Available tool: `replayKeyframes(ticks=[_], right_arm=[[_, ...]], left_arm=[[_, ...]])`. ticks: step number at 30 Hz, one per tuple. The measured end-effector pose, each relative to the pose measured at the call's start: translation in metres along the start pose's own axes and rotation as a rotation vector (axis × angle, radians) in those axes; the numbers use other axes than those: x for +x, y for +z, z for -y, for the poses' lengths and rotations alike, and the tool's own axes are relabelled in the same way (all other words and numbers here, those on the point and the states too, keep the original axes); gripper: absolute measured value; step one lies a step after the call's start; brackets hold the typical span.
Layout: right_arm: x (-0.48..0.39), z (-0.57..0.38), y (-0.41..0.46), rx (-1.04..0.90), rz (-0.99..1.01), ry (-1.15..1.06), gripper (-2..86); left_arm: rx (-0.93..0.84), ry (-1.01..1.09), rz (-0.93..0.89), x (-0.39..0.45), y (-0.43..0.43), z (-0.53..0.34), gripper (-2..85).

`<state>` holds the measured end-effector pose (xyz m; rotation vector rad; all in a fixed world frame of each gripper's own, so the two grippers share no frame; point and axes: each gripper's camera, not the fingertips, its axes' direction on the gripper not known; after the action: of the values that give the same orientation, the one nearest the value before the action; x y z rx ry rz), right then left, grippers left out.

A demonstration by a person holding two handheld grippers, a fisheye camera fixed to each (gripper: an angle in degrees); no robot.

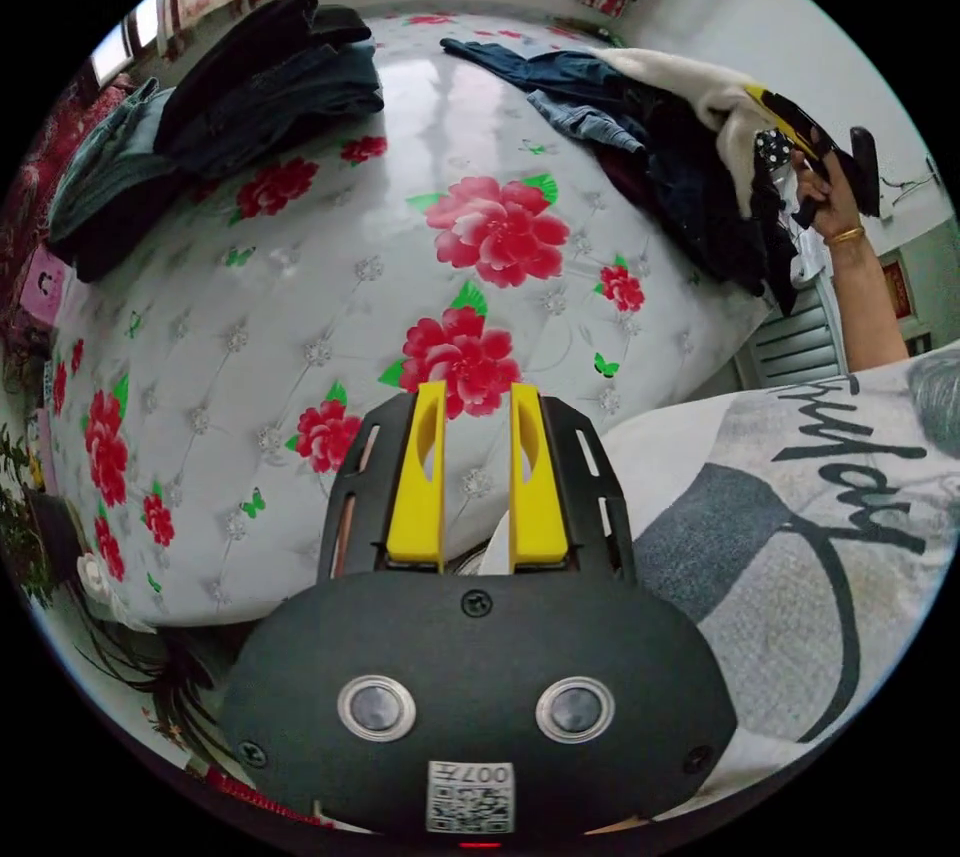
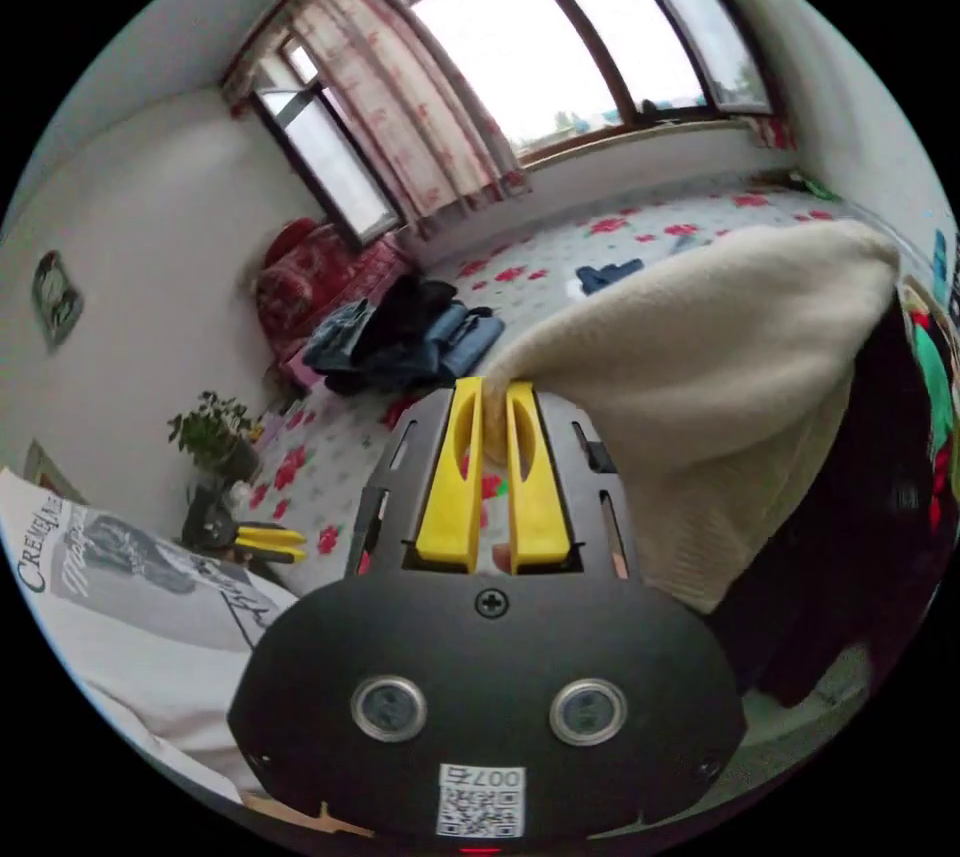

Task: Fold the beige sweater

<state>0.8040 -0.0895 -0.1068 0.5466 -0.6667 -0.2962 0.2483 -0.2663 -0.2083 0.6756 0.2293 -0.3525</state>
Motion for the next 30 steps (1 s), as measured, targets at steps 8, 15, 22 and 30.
replayKeyframes(ticks=[8,15,22,30], right_arm=[[-0.186,-0.028,0.058,-0.307,0.555,-0.457,1.0],[-0.294,-0.085,0.102,-0.561,0.784,-0.604,1.2],[-0.28,-0.073,0.104,-0.531,0.759,-0.407,1.5],[-0.29,-0.07,0.11,-0.469,0.586,-0.383,2.2]], left_arm=[[0.179,-0.001,-0.114,0.002,-0.038,-0.037,12.7],[0.155,-0.101,0.036,-0.031,-0.046,-0.102,13.6],[0.272,-0.137,-0.085,-0.042,-0.053,-0.131,13.2],[0.226,0.107,-0.07,-0.001,-0.03,-0.056,6.9]])
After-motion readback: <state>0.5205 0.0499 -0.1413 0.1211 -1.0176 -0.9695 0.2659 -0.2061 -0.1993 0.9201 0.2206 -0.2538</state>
